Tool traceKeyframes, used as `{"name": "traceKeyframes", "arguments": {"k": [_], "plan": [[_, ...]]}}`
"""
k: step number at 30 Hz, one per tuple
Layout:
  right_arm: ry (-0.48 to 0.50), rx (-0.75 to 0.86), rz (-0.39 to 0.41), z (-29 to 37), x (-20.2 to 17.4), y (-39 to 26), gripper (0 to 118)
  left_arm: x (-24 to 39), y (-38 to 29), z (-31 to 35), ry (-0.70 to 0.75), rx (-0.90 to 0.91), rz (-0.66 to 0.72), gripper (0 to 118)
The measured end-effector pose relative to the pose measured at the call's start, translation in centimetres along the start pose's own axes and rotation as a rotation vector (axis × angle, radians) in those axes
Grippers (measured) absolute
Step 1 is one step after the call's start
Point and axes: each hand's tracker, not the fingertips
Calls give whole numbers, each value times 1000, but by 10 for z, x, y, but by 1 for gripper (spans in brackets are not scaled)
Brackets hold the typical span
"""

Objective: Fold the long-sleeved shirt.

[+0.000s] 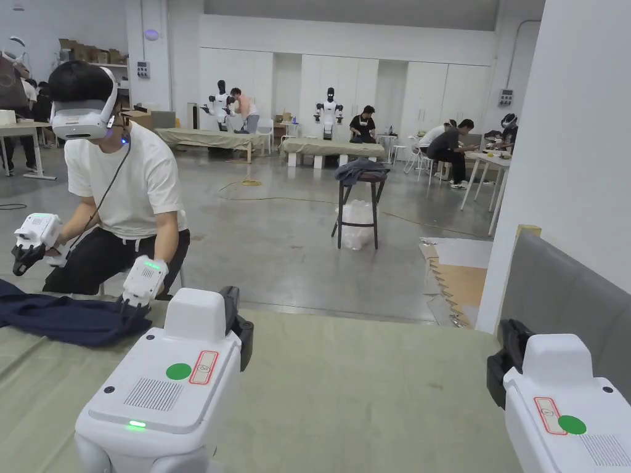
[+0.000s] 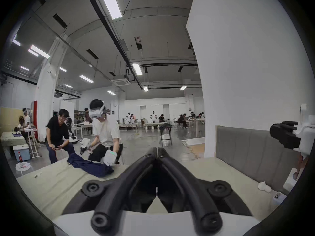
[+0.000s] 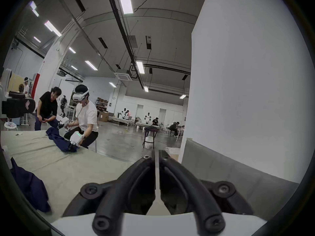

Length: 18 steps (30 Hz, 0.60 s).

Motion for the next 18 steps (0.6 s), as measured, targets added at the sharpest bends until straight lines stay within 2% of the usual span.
{"name": "traceKeyframes", "arguments": {"k": [2,7,10,16,18], "plan": [[50,-20,-23,1,3,-1,3,2,-2,0,2,-13,0,4],[83,-24,-29,5,-15,0,0,-8,-8,8,58,-44,-34,4],[222,-34,-59,1,-58,4,0,-40,-16,26,171,-80,-52,4],[556,-38,-133,10,-188,12,0,-137,-43,84,463,-225,-33,4],[640,-51,-151,19,-225,12,0,-161,-52,96,480,-295,-31,4]]}}
